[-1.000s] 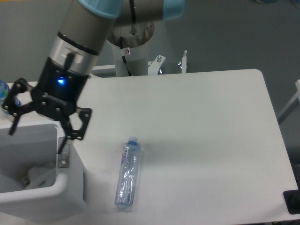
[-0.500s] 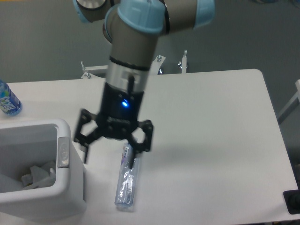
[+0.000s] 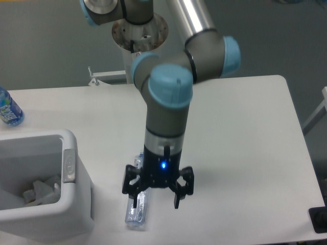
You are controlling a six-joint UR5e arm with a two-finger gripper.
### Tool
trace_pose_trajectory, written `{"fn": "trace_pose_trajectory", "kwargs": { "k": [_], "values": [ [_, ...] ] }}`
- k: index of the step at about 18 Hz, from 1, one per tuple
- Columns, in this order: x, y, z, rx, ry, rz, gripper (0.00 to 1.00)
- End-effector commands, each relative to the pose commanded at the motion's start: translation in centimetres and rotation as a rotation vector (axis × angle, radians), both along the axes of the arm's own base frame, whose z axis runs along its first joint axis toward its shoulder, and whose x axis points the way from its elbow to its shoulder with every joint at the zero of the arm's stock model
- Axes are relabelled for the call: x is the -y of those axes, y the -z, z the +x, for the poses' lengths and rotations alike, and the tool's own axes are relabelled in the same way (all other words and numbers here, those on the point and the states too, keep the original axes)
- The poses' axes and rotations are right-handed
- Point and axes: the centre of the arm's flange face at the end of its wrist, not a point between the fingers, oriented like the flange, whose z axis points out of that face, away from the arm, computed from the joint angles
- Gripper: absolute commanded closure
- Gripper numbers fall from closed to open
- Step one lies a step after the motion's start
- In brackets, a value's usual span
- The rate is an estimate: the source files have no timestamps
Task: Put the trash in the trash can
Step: 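Move the open gripper over the clear water bottle and lower, then close the gripper around the clear water bottle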
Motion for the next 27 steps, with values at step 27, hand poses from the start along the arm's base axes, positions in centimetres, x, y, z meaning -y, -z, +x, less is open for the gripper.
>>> {"fn": "trace_pose_trajectory", "kwargs": {
  "k": [27],
  "values": [
    [-3.6,14.2,6.2,-0.014,0.069,-0.159,0.0]
  ]
}}
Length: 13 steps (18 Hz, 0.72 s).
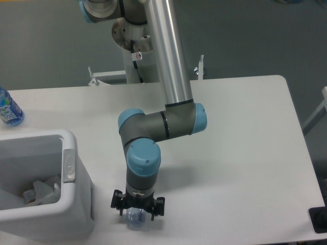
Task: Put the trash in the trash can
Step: 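Close the gripper around the clear water bottle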
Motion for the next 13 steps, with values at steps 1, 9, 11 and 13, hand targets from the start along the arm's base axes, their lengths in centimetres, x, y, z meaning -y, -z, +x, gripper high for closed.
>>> {"fn": "trace_pose_trajectory", "kwargs": {
  "k": [1,9,11,13],
  "values": [
    [0.0,0.0,0.0,-0.001,0.0,-0.001,0.08],
    [0.3,-0.8,0.1,-0.013,0.002,0.001,0.33],
    [0.3,-1.0,0.1,-0.016,0.005,0.003,0.33],
    [0.3,-1.7,0.1,-0.022,0.007,0.01,0.33]
  ]
}}
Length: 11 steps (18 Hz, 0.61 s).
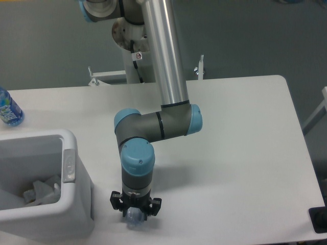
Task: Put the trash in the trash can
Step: 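Close the gripper around the clear water bottle, then lift the bottle and carry it over the trash bin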
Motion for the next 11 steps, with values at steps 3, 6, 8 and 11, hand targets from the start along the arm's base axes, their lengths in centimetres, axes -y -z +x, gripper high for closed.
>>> {"fn": "trace_pose_trajectory", "kwargs": {
  "k": [3,6,8,11],
  "values": [
    [0.0,-2.1,-0.9,-0.023,-0.003,0.03,0.33],
    [1.3,-5.5,-3.4,-0.054,-0.046,0.075,0.33],
    [2.0,-6.7,-4.3,-0.063,-0.062,0.09,0.35],
    [2.3,-7.9,-4.7,-0.075,-0.068,0.104,0.37]
  ]
}}
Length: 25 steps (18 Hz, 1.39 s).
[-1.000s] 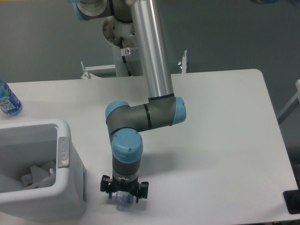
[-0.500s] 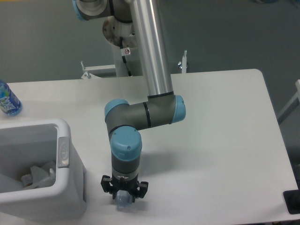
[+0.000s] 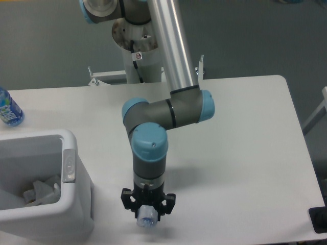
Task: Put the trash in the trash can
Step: 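Lift the bottle and carry it over the trash bin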
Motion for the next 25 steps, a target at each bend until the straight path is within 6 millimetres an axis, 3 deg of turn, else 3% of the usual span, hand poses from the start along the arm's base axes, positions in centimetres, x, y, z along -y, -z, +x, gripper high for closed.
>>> {"fn": "trace_pose_trajectory", "kwargs": {
  "k": [5,7,12,16,18,20,25],
  "values": [
    [0.9,-2.4,-0.8,-0.015,-0.015,0.029,0.37],
    [1.0,-4.4,-0.7,-0.037,-0.017,0.054,0.37],
    [0.8,-16.8,-2.2,-0.048,-0.142,0.292,0.37],
    [0.9,-25.4,-1.7,-0.031,-0.222,0.465,0.37],
    [1.5,-29.1,-1.0,-0.05,-0.238,0.523,0.37],
    [1.9,-31.4,0.4,-0.061,-0.229,0.556,0.37],
    [0.1,-33.6,7.5,-0.036,-0.151,0.589,0.37]
  ]
}}
